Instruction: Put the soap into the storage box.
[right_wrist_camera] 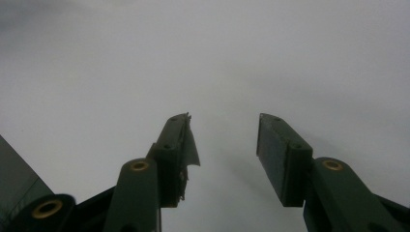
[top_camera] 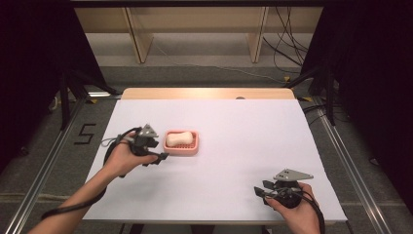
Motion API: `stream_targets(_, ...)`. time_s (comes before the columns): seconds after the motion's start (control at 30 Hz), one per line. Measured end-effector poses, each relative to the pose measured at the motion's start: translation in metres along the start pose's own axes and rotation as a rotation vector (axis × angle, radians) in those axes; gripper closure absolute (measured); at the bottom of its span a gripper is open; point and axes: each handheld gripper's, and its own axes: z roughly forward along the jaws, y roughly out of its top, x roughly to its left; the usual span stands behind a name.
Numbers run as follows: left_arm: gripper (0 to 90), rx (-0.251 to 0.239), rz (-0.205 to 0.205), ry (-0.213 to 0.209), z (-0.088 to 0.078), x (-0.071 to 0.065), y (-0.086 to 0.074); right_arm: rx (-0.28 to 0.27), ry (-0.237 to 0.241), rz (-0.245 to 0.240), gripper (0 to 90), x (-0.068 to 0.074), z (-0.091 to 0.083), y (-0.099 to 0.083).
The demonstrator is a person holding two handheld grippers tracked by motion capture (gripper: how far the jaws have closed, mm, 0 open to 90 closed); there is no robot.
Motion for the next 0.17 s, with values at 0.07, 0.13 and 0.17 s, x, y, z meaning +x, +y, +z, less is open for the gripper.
stream_targets(0.07,35.5,-0.022,-0.06,0.011,-0.009,-0.005,-0.035,-0.002,-0.001,-0.001,55.0,0.0,0.0,0.0)
stream_targets(0.13,35.5,-0.025,-0.074,0.014,-0.011,-0.007,-0.046,-0.003,-0.003,-0.003,54.0,0.001,0.0,0.001)
stream_targets(0.17,35.4,-0.023,-0.087,0.016,-0.014,-0.009,-0.059,-0.004,0.008,0.018,53.7,0.002,0.001,0.001)
